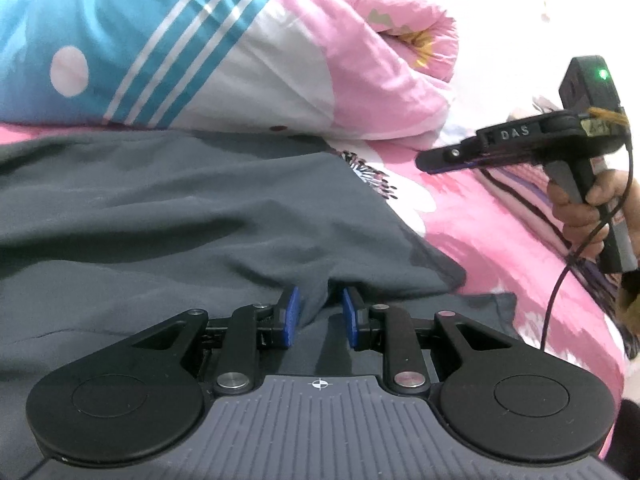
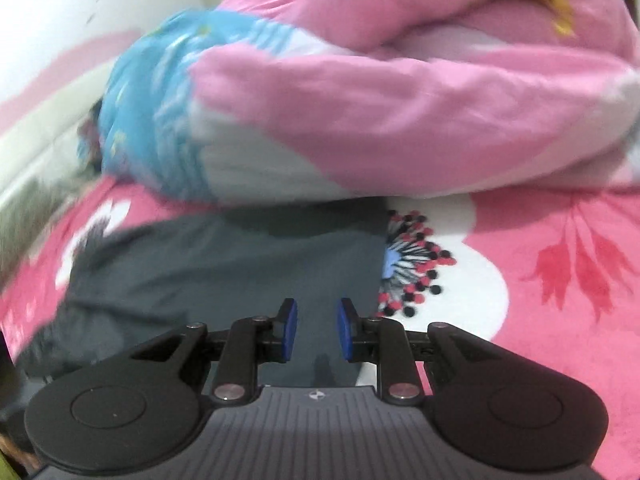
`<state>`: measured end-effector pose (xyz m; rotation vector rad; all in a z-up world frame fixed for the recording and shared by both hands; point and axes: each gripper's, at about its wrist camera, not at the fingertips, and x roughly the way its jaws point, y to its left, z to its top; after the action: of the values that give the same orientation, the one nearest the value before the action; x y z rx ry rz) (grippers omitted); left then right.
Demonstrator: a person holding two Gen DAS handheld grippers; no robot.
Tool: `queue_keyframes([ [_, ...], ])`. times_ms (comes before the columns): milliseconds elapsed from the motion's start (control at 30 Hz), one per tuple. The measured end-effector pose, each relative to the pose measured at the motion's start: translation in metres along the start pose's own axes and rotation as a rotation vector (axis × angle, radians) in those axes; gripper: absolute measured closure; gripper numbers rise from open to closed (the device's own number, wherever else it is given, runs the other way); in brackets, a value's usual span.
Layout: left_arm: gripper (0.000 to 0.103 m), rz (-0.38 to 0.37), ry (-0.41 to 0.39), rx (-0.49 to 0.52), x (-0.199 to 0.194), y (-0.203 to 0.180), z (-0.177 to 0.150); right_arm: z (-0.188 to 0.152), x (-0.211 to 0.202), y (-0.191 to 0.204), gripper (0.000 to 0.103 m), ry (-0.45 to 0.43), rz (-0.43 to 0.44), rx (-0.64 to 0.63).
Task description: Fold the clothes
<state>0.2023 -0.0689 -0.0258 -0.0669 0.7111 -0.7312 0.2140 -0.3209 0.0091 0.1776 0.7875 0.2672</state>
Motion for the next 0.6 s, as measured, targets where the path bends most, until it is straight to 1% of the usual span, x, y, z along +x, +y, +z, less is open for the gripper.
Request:
queue_keyframes([
  [100,0.080,0.039,-0.009,0.012,-0.016,0.005,-0.005,-0.004,0.001,0.028,0.079,0.003,0.001,-0.070],
  [167,0.080,0.074,-0.023,-0.003,-0.020,0.013,-0.008,-0.006,0.007,0.045,0.079,0.000,0.004,-0.120],
  [200,0.080,0.093,-0.031,-0.015,-0.022,0.018,-0.009,-0.003,0.016,0.059,0.079,-0.005,0.012,-0.146],
  [300,0.080,0.115,-0.030,-0.044,-0.014,0.027,-0.016,0.008,0.043,0.099,0.079,-0.014,0.046,-0.213],
  [367,0.080,0.128,-0.016,-0.043,-0.007,0.028,-0.024,0.017,0.073,0.129,0.079,0.002,0.079,-0.263],
  [433,0.080,0.135,-0.030,-0.033,-0.011,0.026,-0.028,0.027,0.107,0.156,0.079,0.028,0.109,-0.309],
  [533,0.080,0.145,-0.061,-0.050,-0.026,0.029,-0.031,0.039,0.157,0.185,0.079,0.074,0.118,-0.371],
  [600,0.080,0.160,-0.069,-0.096,-0.035,0.038,-0.034,0.048,0.193,0.195,0.079,0.135,0.108,-0.368],
])
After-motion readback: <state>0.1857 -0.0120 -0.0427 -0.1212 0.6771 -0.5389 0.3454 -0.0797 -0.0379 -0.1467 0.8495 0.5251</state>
